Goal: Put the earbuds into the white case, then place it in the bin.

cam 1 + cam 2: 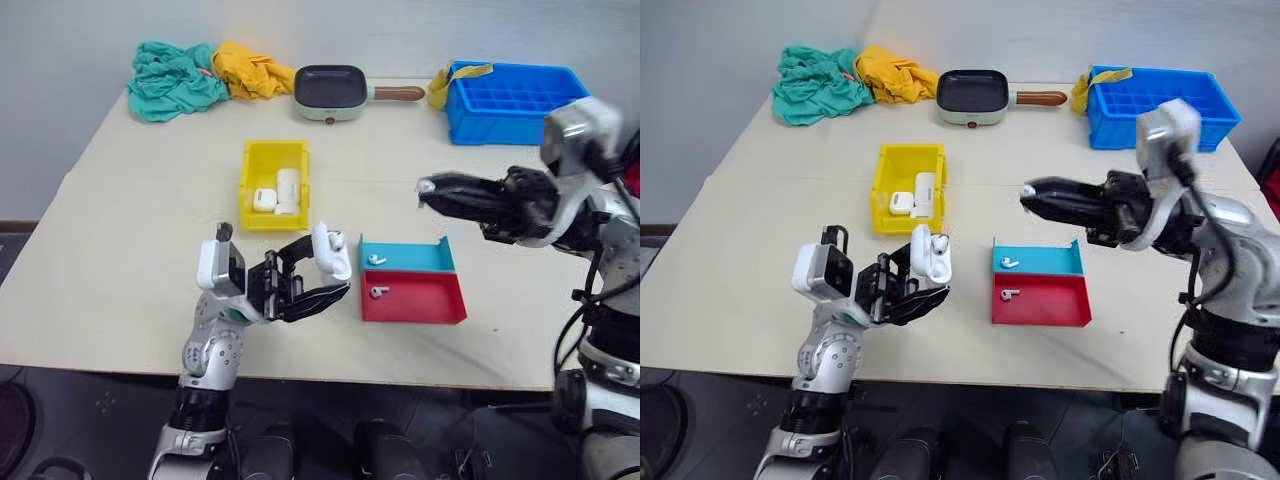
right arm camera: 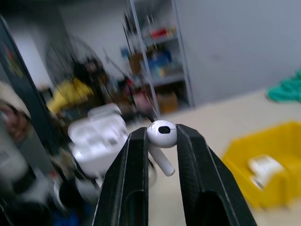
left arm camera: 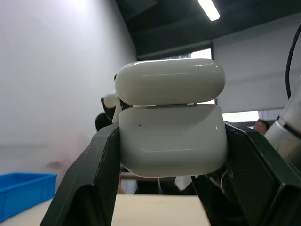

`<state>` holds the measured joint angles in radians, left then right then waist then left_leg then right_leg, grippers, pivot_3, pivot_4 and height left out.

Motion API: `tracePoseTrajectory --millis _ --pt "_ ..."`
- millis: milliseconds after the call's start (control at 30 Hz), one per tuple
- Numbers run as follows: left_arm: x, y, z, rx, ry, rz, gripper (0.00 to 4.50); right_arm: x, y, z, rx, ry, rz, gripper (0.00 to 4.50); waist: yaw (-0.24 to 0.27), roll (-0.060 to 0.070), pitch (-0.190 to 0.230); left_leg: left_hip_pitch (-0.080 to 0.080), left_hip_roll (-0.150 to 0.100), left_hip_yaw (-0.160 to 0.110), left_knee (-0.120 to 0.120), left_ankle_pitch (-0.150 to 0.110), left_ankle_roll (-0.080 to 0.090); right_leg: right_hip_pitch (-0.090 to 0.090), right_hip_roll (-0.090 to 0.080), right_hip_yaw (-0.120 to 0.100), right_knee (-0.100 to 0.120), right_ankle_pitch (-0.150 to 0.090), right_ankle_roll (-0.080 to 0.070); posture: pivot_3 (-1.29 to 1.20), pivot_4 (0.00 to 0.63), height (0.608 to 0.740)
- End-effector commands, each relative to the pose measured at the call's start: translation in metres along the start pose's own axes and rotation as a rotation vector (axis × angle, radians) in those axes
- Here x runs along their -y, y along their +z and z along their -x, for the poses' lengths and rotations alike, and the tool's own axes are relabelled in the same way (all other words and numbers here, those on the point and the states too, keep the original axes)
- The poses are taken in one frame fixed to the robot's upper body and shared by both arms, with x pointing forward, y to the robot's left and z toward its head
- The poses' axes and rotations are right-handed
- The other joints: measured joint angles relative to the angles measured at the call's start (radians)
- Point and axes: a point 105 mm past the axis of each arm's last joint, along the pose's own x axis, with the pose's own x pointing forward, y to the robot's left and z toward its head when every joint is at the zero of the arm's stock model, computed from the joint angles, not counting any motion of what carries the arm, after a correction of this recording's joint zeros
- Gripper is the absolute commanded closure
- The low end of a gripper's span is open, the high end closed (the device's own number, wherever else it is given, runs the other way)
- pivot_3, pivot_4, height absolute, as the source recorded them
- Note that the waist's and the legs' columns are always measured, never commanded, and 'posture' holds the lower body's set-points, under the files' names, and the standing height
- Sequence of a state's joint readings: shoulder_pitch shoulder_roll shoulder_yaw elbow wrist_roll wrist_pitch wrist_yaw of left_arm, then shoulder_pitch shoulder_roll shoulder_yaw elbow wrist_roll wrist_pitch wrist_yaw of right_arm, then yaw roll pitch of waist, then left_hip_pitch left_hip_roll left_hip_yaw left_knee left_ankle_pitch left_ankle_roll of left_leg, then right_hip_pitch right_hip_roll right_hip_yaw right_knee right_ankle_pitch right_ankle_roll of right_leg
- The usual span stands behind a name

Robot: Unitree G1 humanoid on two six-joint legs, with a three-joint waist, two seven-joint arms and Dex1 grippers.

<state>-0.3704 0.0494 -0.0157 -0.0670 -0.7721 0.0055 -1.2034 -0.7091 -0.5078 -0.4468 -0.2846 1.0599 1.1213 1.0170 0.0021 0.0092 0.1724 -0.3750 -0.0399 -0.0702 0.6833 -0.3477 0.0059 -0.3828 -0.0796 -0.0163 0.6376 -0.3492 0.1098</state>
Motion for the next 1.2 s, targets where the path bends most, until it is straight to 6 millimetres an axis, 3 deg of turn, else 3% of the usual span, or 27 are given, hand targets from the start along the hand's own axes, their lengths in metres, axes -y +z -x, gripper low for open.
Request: tracePoseTrajectory --millis 33,333,967,1100,1200 --pt "-0.001 0.002 -0.009 0.043 -0.03 0.016 1.7 -0.026 0.001 -0.014 0.084 0.043 -0.036 4.08 -0.001 0.0 0.0 0.0 0.0 0.0 0.0 0.0 0.0 0.0 0.0 0.0 0.0 0.0 0.0 0.0 0.15 0.74" --pt "-0.003 -0.004 -0.022 0.078 -0.05 0.03 1.7 -0.043 -0.022 -0.032 0.09 0.037 -0.095 4.08 -0.001 0.0 0.0 0.0 -0.001 0.0 -0.001 0.0 0.001 0.0 0.0 0.001 0.005 0.0 0.0 0.0 0.15 0.74" --pt "-0.001 -0.003 -0.025 0.097 -0.037 0.018 1.7 -0.035 -0.066 -0.03 -0.069 -0.033 -0.12 4.08 0.002 0.0 0.0 0.0 -0.001 0.0 -0.001 0.0 0.001 0.0 0.0 0.001 -0.001 0.0 0.0 0.0 0.15 0.74" --pt "0.0 -0.001 -0.027 0.1 -0.048 0.018 1.7 -0.038 -0.072 -0.027 -0.109 -0.026 -0.101 2.72 0.004 -0.001 0.0 0.0 -0.001 0.0 -0.001 0.0 0.001 0.001 0.0 0.001 -0.002 0.0 0.0 0.0 0.15 0.74" --pt "-0.001 -0.002 -0.022 0.057 -0.047 0.03 1.7 -0.038 -0.054 -0.018 -0.044 -0.078 -0.026 1.65 0.009 -0.001 0.0 0.0 -0.001 0.0 -0.001 0.0 0.001 0.001 0.0 0.001 -0.002 0.0 0.0 0.0 0.15 0.74"
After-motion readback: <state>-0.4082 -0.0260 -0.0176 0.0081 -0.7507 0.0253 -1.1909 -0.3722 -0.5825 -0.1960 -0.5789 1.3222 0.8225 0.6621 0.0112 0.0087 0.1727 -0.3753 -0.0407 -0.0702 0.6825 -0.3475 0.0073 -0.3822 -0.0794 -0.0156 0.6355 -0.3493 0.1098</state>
